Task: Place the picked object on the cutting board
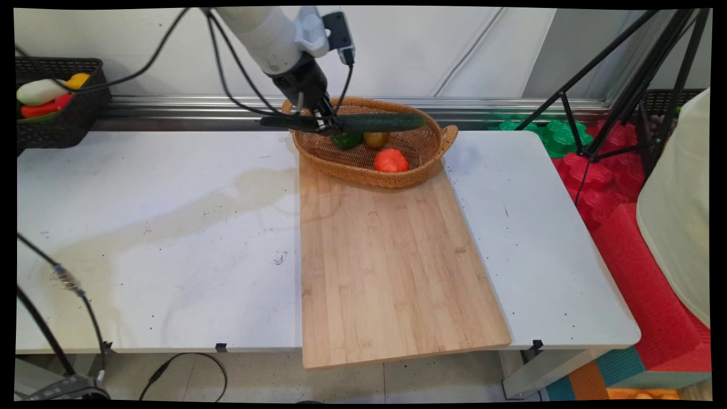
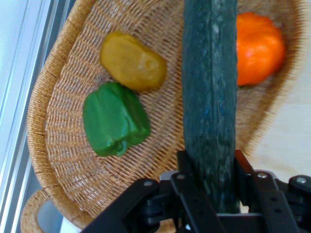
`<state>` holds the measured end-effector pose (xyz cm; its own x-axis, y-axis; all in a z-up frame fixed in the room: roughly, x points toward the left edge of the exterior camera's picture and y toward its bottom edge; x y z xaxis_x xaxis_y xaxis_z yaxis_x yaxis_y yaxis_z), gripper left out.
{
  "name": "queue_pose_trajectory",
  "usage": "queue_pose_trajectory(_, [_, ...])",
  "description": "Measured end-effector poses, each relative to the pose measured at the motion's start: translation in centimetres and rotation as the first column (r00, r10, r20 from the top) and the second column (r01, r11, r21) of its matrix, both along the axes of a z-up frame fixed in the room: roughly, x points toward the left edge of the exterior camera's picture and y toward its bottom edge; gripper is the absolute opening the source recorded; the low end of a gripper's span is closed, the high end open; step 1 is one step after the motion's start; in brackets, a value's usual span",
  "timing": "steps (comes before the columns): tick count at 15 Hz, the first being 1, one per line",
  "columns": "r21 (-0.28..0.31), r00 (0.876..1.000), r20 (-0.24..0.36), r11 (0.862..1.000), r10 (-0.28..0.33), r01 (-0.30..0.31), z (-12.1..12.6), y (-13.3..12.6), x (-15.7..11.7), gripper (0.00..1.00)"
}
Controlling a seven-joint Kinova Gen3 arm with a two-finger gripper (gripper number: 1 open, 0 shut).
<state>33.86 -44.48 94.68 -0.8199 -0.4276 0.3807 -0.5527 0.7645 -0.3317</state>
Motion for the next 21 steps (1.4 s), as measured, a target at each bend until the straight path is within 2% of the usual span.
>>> queue_pose_trajectory(5, [-0.014, 0.998, -0.025, 0.998, -0.061, 0.061, 2.2, 6.1, -0.6, 0.00])
queue_pose_trajectory(11, [-0.013, 0.992, -0.052, 0.994, -0.113, 0.112, 2.7, 10.6, -1.8, 0.00])
queue_pose_trajectory(16, [-0.015, 0.989, -0.069, 0.991, -0.133, 0.132, 1.6, 12.3, -3.4, 0.00])
queue_pose_trajectory(21, [-0.006, 0.990, -0.077, 0.993, -0.115, 0.115, -1.0, 11.5, -4.7, 0.00])
